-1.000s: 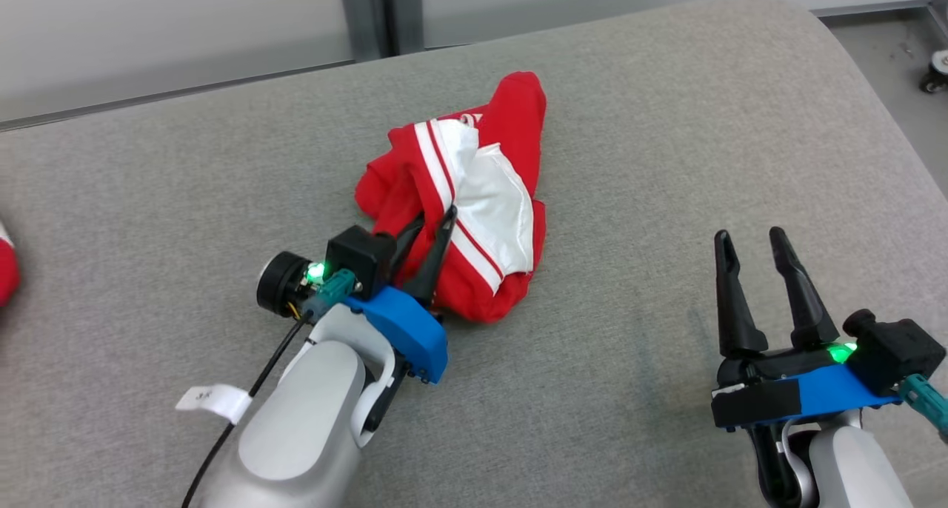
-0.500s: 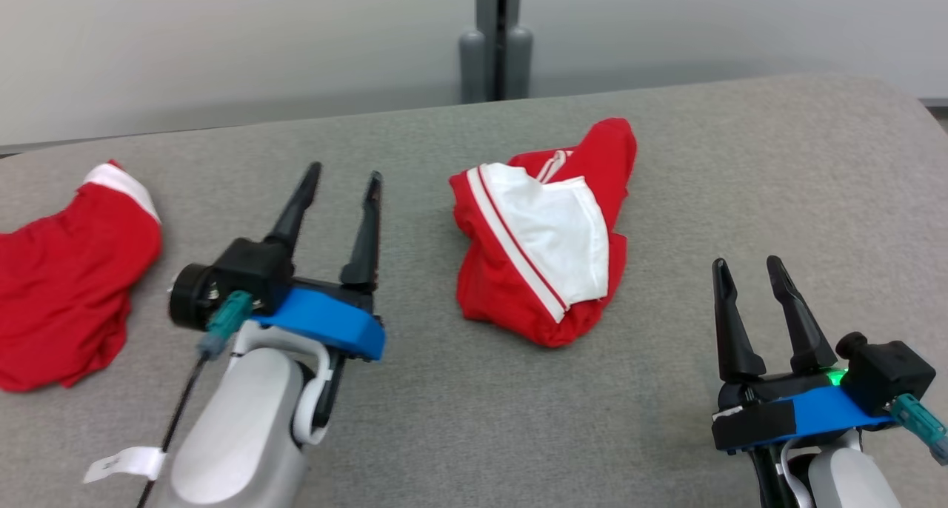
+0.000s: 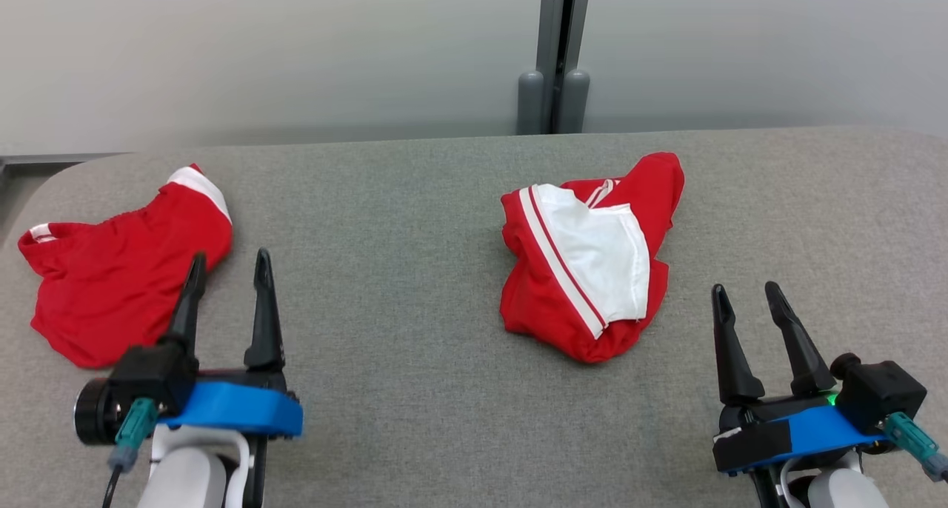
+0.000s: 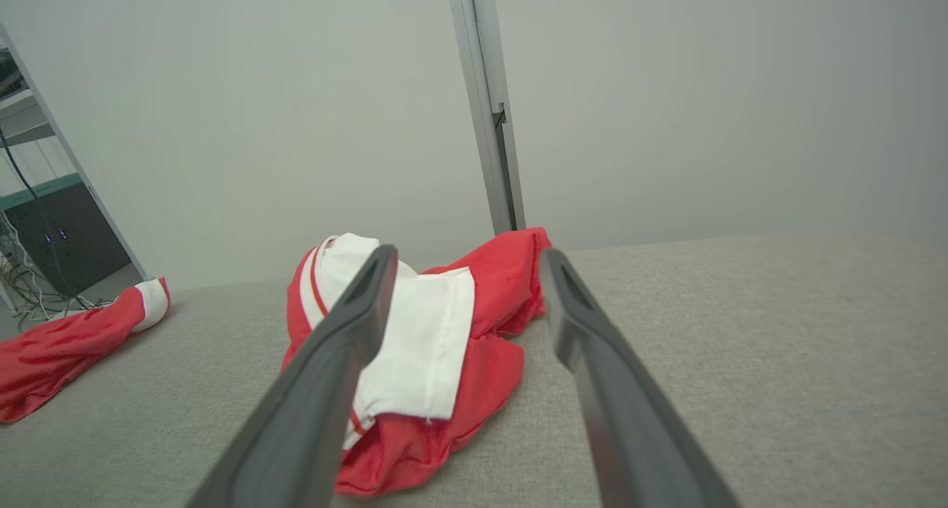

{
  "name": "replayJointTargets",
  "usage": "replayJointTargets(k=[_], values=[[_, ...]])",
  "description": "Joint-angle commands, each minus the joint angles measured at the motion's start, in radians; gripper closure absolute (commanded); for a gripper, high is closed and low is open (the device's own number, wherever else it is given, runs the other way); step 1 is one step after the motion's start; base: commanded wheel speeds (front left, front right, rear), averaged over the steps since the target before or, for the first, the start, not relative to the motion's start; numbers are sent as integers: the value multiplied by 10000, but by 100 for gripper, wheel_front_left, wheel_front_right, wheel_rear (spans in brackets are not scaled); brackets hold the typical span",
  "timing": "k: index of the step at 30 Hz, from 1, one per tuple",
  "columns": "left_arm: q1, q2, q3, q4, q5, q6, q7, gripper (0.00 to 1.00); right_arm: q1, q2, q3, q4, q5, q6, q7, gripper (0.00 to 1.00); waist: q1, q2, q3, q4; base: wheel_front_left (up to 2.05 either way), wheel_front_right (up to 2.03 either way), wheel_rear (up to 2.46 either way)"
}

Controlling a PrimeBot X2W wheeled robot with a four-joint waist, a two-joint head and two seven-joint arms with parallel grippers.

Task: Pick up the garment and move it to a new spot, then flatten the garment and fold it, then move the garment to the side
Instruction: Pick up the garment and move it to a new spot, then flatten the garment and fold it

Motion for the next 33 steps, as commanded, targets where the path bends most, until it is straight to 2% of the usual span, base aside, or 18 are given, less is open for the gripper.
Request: replayJointTargets(k=[1, 13, 33], values=[[343, -12, 180, -128, 100, 5, -47, 0, 127, -41, -31, 29, -16, 5, -34, 0, 0, 0, -78, 25, 0, 0, 0], [1684, -338, 701, -463, 558, -203, -47, 0, 597, -39, -137, 184, -195, 5, -34, 0, 0, 0, -502, 198, 0, 0, 0], [2033, -570, 1007, -418, 903, -432, -47, 0, 673, -41, -75, 414, -195, 5, -34, 0, 0, 0, -792, 229, 0, 0, 0]])
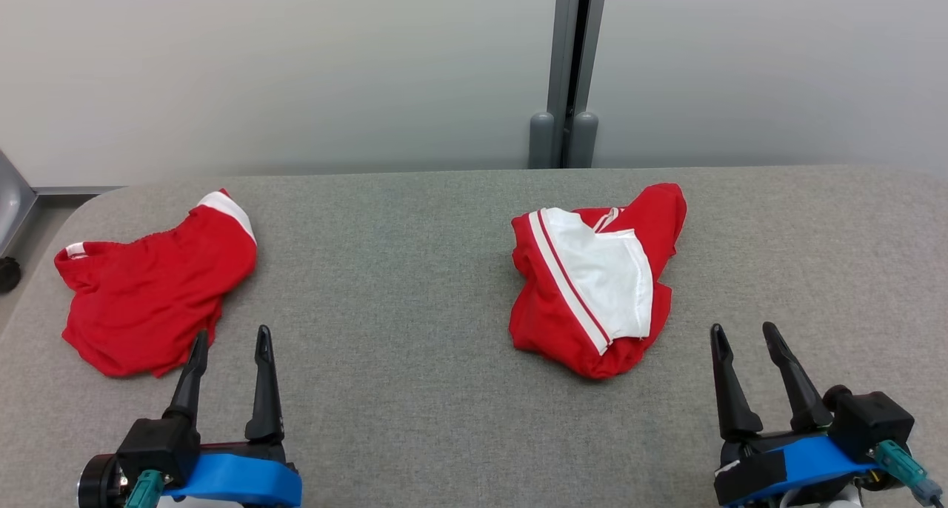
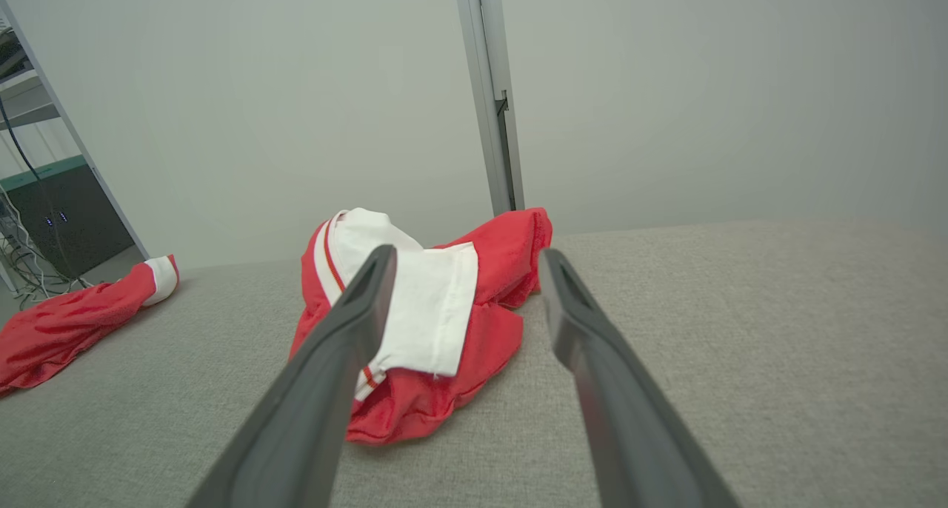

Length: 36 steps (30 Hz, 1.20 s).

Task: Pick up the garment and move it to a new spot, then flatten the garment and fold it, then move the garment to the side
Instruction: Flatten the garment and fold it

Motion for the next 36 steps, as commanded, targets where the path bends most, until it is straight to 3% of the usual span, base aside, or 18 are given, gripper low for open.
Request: replayJointTargets(k=[1, 10, 20, 27, 36], values=[[89, -3, 73, 25, 64, -17, -47, 0, 69, -43, 11, 8, -3, 5, -34, 0, 1, 0, -3, -5, 0, 0, 0], [-647, -107, -88, 230, 79, -283, -47, 0, -102, -43, 115, -34, 21, 5, -30, 0, 1, 0, 222, -139, 0, 0, 0], [-3766, -470, -1826, 1237, -108, -883, 497, 0, -586, -43, 203, -137, 85, 5, -30, 0, 1, 0, 1186, -755, 0, 0, 0], [-5519, -510, -2965, 2483, -259, -978, 1043, 0, -975, -40, 188, -216, 268, 5, -32, 0, 1, 0, 1989, -1402, 0, 0, 0], [-6325, -483, -4112, 4413, -702, -999, 1526, 0, -1296, -43, 156, -267, 450, 5, -34, 0, 1, 0, 2532, -1944, 0, 0, 0]])
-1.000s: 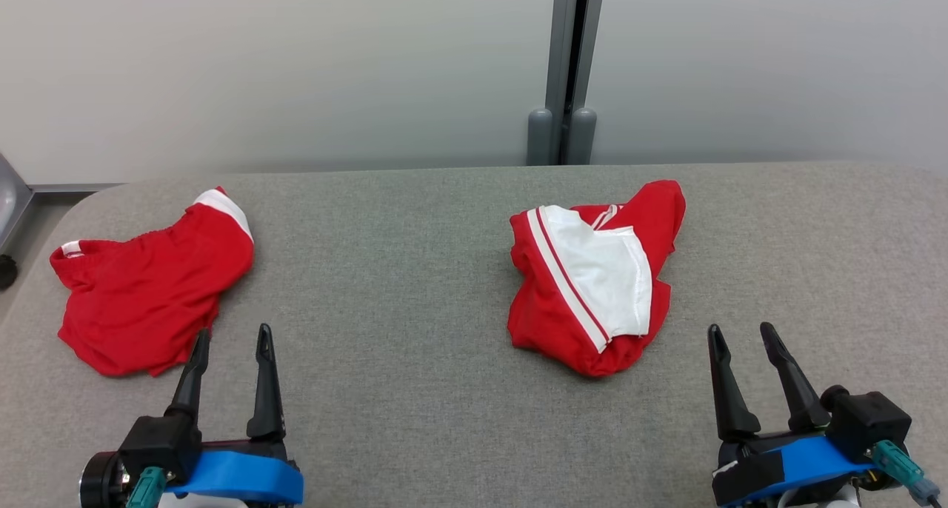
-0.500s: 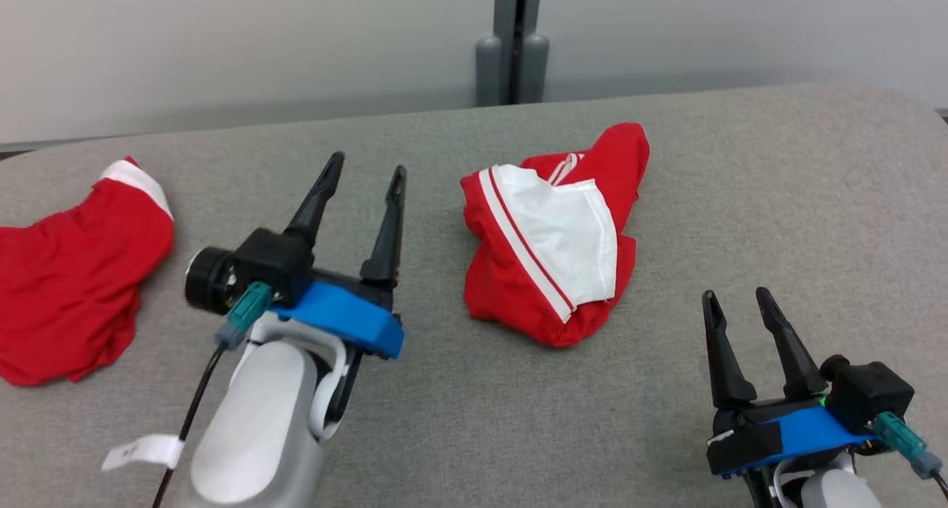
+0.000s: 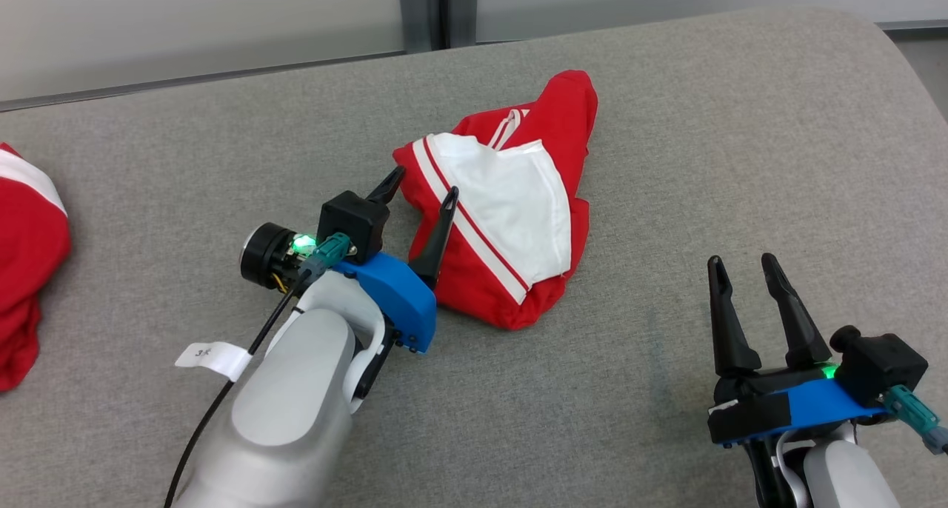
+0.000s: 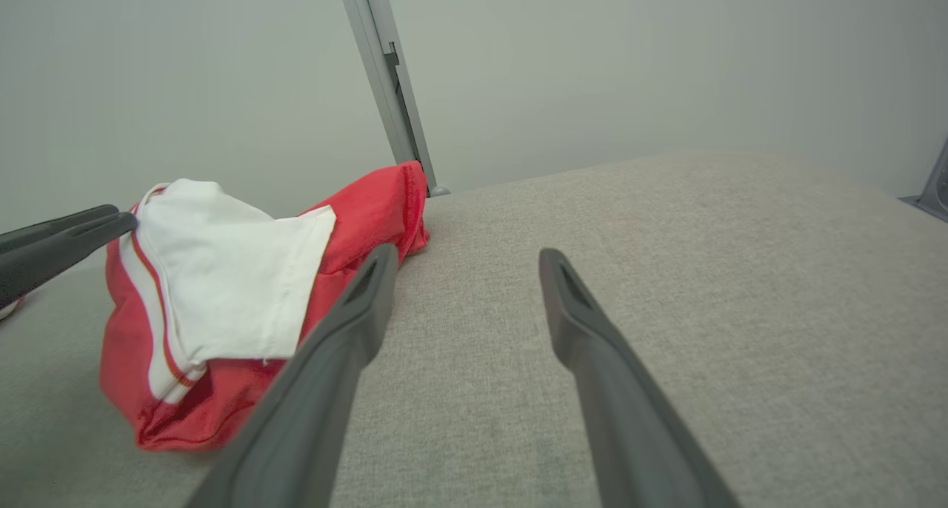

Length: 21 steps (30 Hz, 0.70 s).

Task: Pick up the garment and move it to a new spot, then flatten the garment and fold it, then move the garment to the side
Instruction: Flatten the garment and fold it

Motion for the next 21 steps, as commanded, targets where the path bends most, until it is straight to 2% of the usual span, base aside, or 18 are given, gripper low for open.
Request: replayJointTargets(k=[1, 8, 15, 16, 17, 18, 21], values=[[-260, 40, -148, 320, -129, -69, 81, 0, -192, -40, -3, -26, 42, 5, -35, 0, -3, -1, 75, -65, 0, 0, 0], [-614, -36, -727, 1432, -827, -70, 240, 0, -384, -40, 86, -69, 187, 3, -35, 0, -3, -1, 355, -406, 0, 0, 0], [-998, -67, -1537, 2780, -889, -71, 937, 0, -435, -40, 68, -78, 264, 5, -35, 0, -3, -1, 428, -688, 0, 0, 0], [-1069, -73, -1619, 2902, -925, -71, 924, 5, -438, -40, 53, -84, 265, 5, -35, 0, -3, -1, 426, -706, 0, 0, 0], [-1111, -76, -1679, 3008, -968, -71, 872, 68, -440, -41, 32, -86, 265, 5, -35, 0, -3, -1, 421, -717, 0, 0, 0], [-1142, -83, -1736, 3097, -987, -71, 804, 100, -436, -40, 7, -87, 258, 5, -35, 0, -3, -1, 409, -714, 0, 0, 0], [-1253, -88, -1891, 3208, -1128, -69, 429, 100, -364, -41, -82, -91, 219, 5, -35, 0, -3, -1, 314, -621, 0, 0, 0]])
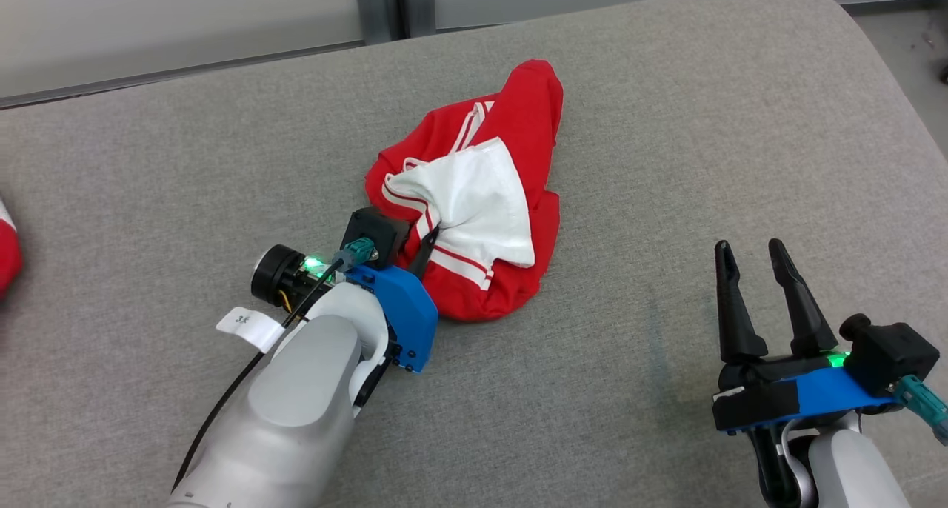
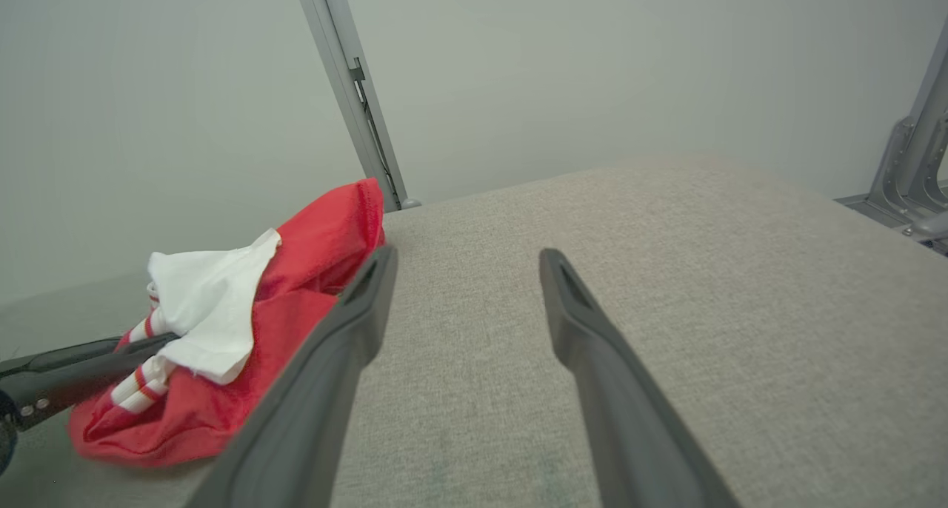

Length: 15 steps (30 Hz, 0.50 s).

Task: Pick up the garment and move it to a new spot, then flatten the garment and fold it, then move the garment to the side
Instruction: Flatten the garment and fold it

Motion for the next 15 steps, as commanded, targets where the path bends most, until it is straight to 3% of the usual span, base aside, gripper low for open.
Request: replayJointTargets(k=[1, 8, 15], values=[[-192, 21, -91, 43, -112, -42, -306, 100, -11, -42, -33, -53, -15, 5, -33, 0, 0, 0, -75, 101, 0, 0, 0], [-325, 125, 171, -219, -499, -6, -1677, 100, 234, -42, -59, -62, -153, 5, -33, 0, 0, 0, -482, 751, 0, 0, 0], [649, 547, 326, -1153, -311, 241, -2058, 100, 458, -43, -169, -13, -319, 5, -34, 0, 0, 0, -828, 1553, 0, 0, 0]])
